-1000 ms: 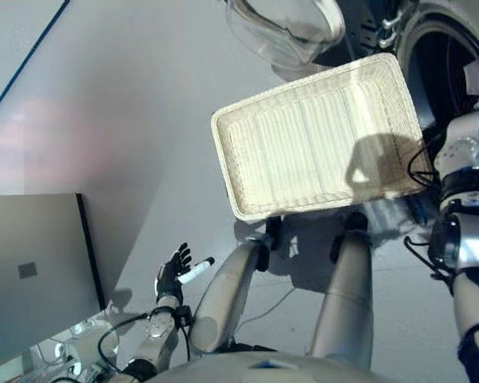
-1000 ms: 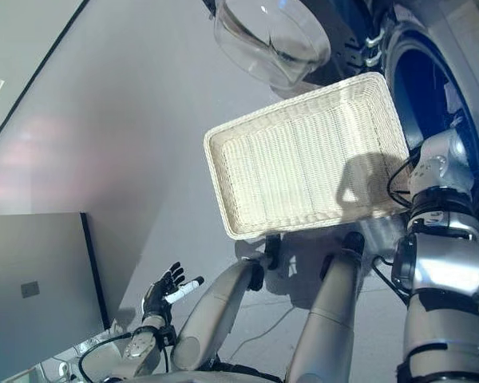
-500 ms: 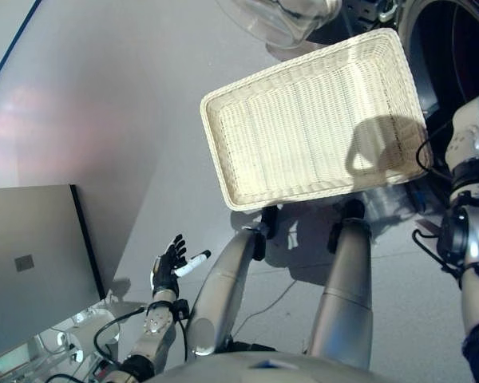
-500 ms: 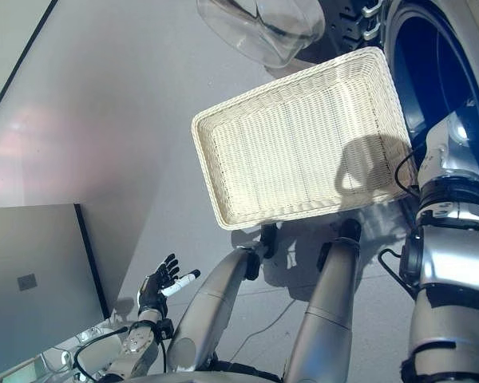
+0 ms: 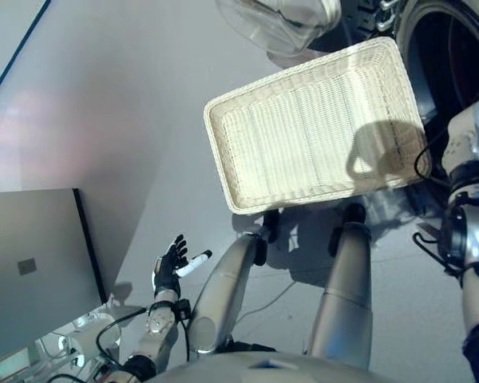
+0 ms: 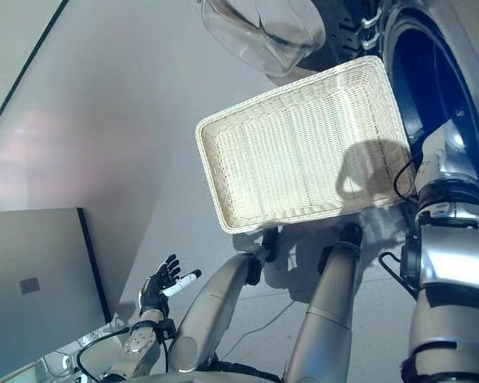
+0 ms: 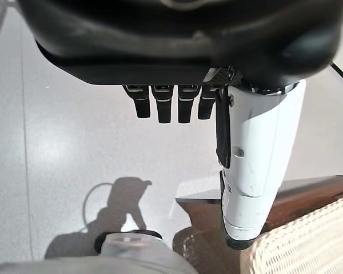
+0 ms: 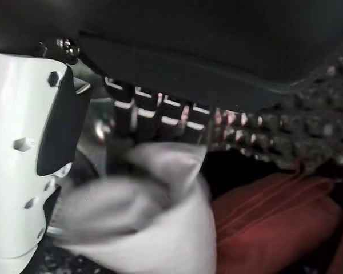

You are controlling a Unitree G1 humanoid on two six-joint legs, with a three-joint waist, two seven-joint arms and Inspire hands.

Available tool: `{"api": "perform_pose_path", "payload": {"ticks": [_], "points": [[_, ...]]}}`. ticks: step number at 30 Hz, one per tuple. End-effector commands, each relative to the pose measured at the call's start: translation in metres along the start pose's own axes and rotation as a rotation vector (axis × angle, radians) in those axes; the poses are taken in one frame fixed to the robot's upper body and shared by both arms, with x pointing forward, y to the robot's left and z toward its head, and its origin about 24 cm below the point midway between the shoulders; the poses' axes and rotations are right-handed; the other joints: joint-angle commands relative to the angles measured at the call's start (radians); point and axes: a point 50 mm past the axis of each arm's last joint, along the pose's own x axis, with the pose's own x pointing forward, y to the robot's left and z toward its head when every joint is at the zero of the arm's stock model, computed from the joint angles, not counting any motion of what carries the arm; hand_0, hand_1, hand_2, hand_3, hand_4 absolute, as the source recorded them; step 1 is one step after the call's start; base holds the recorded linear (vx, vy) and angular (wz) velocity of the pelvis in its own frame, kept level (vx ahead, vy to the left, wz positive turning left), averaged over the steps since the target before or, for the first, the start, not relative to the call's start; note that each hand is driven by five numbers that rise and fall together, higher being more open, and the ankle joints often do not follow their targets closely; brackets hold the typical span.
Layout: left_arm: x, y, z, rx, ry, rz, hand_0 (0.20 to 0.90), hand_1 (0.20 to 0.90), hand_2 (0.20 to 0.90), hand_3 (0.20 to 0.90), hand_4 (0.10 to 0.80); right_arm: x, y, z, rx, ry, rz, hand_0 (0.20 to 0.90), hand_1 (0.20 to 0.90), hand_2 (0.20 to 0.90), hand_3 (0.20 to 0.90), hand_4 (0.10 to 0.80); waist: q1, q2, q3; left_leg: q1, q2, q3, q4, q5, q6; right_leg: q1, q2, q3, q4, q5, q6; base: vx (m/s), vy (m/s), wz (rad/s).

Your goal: Pick up the clothes and place them into the washing machine

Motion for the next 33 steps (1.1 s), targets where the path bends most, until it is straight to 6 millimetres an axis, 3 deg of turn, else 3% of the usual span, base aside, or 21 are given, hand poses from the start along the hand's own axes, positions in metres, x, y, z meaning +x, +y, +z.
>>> {"api": "perform_pose_path", "payload": {"ticks": [1,4,6,7,9,10,11,12,13,14,15,20,25,27,30,31,33], "points": [[-0.011,0.033,-0.017,0.001,0.041,0.124,0.9,0.9,0.9,0.9,0.8,0.033,-0.008,0.072,0.09,-0.269,0.0,0.9,0.9,0.9,0.9,0.8,-0.038,0.052,-0.06,-0.007,-0.002,-0.011,-0.045,0.011,0.016,0.148,0.057,-0.111,-0.176,-0.002,-0.051,0.096,0.032,0.04],[-0.011,0.033,-0.017,0.023,0.042,0.116,0.9,0.9,0.9,0.9,0.8,0.036,-0.013,0.058,-0.004,-0.236,0.001,0.9,0.9,0.9,0.9,0.8,-0.039,0.06,-0.052,0.003,-0.001,0.002,-0.072,0.051,0.02,0.158,0.047,-0.129,-0.2,0.04,-0.052,-0.028,0.047,0.1],[-0.008,0.031,-0.014,0.037,0.033,0.104,0.9,0.9,0.9,0.9,0.8,0.032,-0.016,0.034,-0.052,-0.158,0.028,0.9,0.9,0.9,0.9,0.8,-0.038,0.059,-0.059,0.031,-0.013,-0.001,-0.095,0.037,0.011,0.195,0.041,-0.125,-0.233,0.032,-0.039,0.021,0.067,0.07],[-0.008,0.031,-0.015,0.033,0.035,0.099,0.9,0.9,0.9,0.9,0.8,0.029,-0.018,0.021,-0.076,-0.118,0.045,0.9,0.9,0.9,0.9,0.8,-0.035,0.065,-0.054,0.027,-0.009,0.009,-0.105,0.07,0.016,0.197,0.038,-0.141,-0.254,0.073,-0.042,0.015,0.067,0.06],[-0.008,0.028,-0.015,0.025,0.037,0.087,0.9,0.9,0.9,0.9,0.8,0.02,-0.018,0.001,-0.105,-0.067,0.096,0.9,0.9,0.9,0.9,0.8,-0.032,0.068,-0.055,0.039,-0.01,0.011,-0.119,0.078,0.014,0.215,0.031,-0.146,-0.279,0.087,-0.037,-0.044,0.062,0.07],[-0.008,0.029,-0.015,0.026,0.038,0.088,0.9,0.9,0.9,0.9,0.8,0.02,-0.018,0.0,-0.105,-0.066,0.096,0.9,0.9,0.9,0.9,0.8,-0.033,0.068,-0.054,0.042,-0.01,0.01,-0.121,0.079,0.014,0.219,0.031,-0.147,-0.281,0.088,-0.037,0.018,0.063,0.03],[-0.007,0.029,-0.015,0.028,0.044,0.084,0.9,0.9,0.9,0.9,0.8,0.001,-0.018,-0.03,-0.152,0.01,0.164,0.9,0.9,0.9,0.9,0.8,-0.033,0.068,-0.054,0.062,-0.011,0.008,-0.137,0.087,0.014,0.244,0.028,-0.146,-0.306,0.102,-0.033,0.016,0.041,0.0],[-0.007,0.03,-0.015,0.03,0.044,0.086,0.9,0.9,0.9,0.9,0.8,0.001,-0.019,-0.031,-0.152,0.013,0.164,0.9,0.9,0.9,0.9,0.8,-0.034,0.067,-0.053,0.066,-0.011,0.006,-0.14,0.088,0.014,0.249,0.028,-0.147,-0.309,0.103,-0.033,0.036,0.074,0.02],[-0.006,0.034,-0.015,0.04,0.046,0.1,0.9,0.9,0.9,0.9,0.8,-0.024,-0.011,-0.056,-0.171,0.079,0.251,0.9,0.9,0.9,0.9,0.8,-0.03,0.057,-0.054,0.083,-0.012,0.009,-0.158,0.094,0.016,0.277,0.031,-0.151,-0.345,0.12,-0.03,0.03,0.044,0.02],[-0.006,0.035,-0.016,0.053,0.06,0.101,0.9,0.9,0.9,0.9,0.8,-0.034,-0.017,-0.075,-0.212,0.14,0.296,0.9,0.9,0.9,0.9,0.8,-0.023,0.053,-0.056,0.092,-0.012,0.009,-0.167,0.096,0.018,0.292,0.03,-0.155,-0.36,0.127,-0.026,0.034,0.037,-0.02],[-0.005,0.036,-0.017,0.06,0.068,0.101,0.9,0.9,0.9,0.9,0.8,-0.042,-0.02,-0.087,-0.236,0.181,0.319,0.9,0.9,0.9,0.9,0.8,-0.017,0.047,-0.058,0.099,-0.011,0.005,-0.17,0.096,0.02,0.305,0.027,-0.159,-0.373,0.132,-0.024,0.014,0.018,-0.06],[-0.002,0.042,-0.017,0.089,0.086,0.125,0.9,0.9,0.9,0.9,0.8,-0.127,-0.03,-0.152,-0.318,0.415,0.499,0.9,0.9,0.9,0.9,0.8,0.008,0.002,-0.061,0.139,-0.009,-0.008,-0.172,0.095,0.028,0.383,0.019,-0.184,-0.415,0.147,-0.016,0.021,-0.014,0.06],[-0.001,0.054,-0.016,0.105,0.094,0.165,0.9,0.9,0.9,0.9,0.8,-0.181,-0.032,-0.169,-0.25,0.52,0.635,0.9,0.9,0.9,0.9,0.8,0.02,-0.056,-0.054,0.179,-0.004,-0.032,-0.177,0.096,0.029,0.451,0.016,-0.223,-0.449,0.158,-0.008,0.009,-0.053,0.2],[-0.002,0.058,-0.018,0.108,0.11,0.182,0.9,0.9,0.9,0.9,0.8,-0.189,-0.039,-0.174,-0.248,0.544,0.647,0.9,0.9,0.9,0.9,0.8,0.028,-0.085,-0.063,0.207,-0.002,-0.047,-0.189,0.097,0.027,0.49,0.015,-0.237,-0.469,0.159,-0.006,0.066,-0.045,0.19],[-0.006,0.063,-0.028,0.133,0.168,0.202,0.9,0.9,0.9,0.9,0.8,-0.199,-0.061,-0.19,-0.289,0.621,0.645,0.9,0.9,0.9,0.9,0.8,0.044,-0.13,-0.102,0.258,0.001,-0.065,-0.223,0.098,0.027,0.56,0.016,-0.261,-0.52,0.167,0.004,0.111,-0.026,0.16],[-0.006,0.063,-0.028,0.134,0.168,0.202,0.9,0.9,0.9,0.9,0.8,-0.199,-0.061,-0.19,-0.289,0.622,0.645,0.9,0.9,0.9,0.9,0.8,0.044,-0.13,-0.102,0.26,0.001,-0.066,-0.225,0.098,0.027,0.561,0.016,-0.262,-0.522,0.168,0.004,0.146,-0.036,0.1],[-0.009,0.07,-0.034,0.169,0.212,0.221,0.9,0.9,0.9,0.9,0.8,-0.212,-0.094,-0.207,-0.368,0.696,0.66,0.9,0.9,0.9,0.9,0.8,0.051,-0.183,-0.152,0.327,0.009,-0.082,-0.269,0.101,0.025,0.638,0.02,-0.283,-0.58,0.179,0.016,0.156,-0.044,0.06]]}}
